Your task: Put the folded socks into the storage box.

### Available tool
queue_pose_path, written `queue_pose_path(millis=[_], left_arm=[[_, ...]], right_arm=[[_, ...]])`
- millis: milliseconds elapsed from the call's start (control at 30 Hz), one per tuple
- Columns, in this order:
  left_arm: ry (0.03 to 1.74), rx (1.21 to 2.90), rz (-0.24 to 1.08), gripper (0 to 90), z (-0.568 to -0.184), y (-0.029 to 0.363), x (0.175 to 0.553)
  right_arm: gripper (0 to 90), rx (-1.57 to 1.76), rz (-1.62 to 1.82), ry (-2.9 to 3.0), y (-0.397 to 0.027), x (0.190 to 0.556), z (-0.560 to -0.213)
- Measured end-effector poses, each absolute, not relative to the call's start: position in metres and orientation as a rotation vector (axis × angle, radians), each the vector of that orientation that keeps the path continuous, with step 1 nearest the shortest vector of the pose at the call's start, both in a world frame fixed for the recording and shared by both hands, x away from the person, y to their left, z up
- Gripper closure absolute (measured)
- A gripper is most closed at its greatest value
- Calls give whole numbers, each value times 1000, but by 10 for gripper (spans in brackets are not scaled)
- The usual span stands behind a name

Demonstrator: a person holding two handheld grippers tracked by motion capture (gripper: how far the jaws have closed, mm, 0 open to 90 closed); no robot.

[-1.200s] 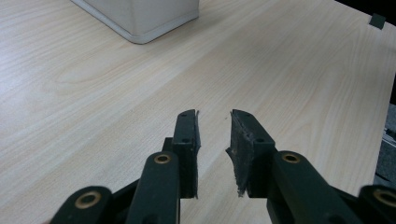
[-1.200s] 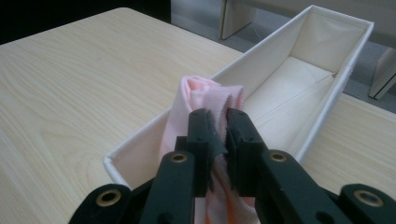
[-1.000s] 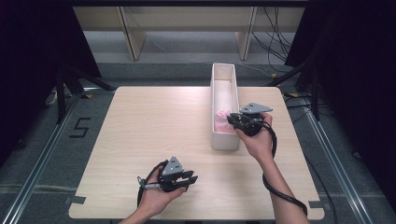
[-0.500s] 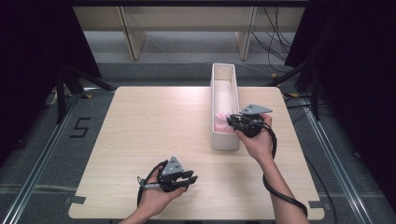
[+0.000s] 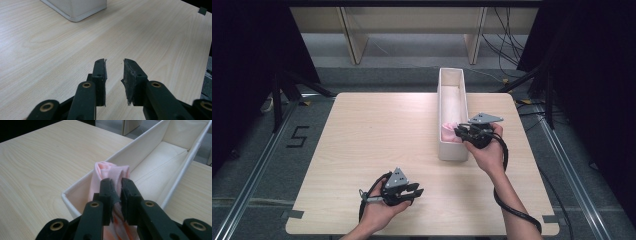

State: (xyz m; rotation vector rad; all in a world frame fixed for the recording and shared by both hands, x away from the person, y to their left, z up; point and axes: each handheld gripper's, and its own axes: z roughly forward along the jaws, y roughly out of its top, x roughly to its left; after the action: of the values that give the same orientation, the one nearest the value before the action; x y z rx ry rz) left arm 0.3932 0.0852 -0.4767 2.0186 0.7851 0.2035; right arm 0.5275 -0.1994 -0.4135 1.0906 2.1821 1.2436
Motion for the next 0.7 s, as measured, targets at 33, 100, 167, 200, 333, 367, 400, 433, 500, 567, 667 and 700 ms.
queue_pose_path(millis=[33,100,167,200,333,367,400,433,500,567,667,700], left_arm=[[783,2020,204,709,-477,85,393],[785,2019,205,709,-477,85,393],[785,2019,205,708,-477,85,393],[785,2019,205,708,-477,85,393],[779,2020,215,708,-476,85,393],[779,2020,215,708,-476,85,393],[782,2029,214,708,-475,85,393],[789,2014,211,708,-476,84,393],[789,2016,211,708,-476,84,393],[790,2015,210,708,-476,83,393],[787,2018,211,708,-476,83,393],[787,2017,211,708,-476,83,393]], right_arm=[[796,1073,1244,2186,-200,528,-414],[796,1072,1227,2183,-201,528,-413],[795,1062,1235,2176,-201,528,-414],[795,1062,1235,2176,-201,528,-414],[795,1108,1239,2198,-200,526,-414],[795,1108,1239,2198,-200,526,-414],[795,1066,1226,2193,-201,528,-414],[795,1098,1233,2197,-200,526,-414],[795,1101,1231,2200,-199,526,-414],[795,1093,1225,2194,-200,526,-415],[795,1080,1232,2195,-200,526,-416],[795,1071,1228,2197,-201,527,-415]])
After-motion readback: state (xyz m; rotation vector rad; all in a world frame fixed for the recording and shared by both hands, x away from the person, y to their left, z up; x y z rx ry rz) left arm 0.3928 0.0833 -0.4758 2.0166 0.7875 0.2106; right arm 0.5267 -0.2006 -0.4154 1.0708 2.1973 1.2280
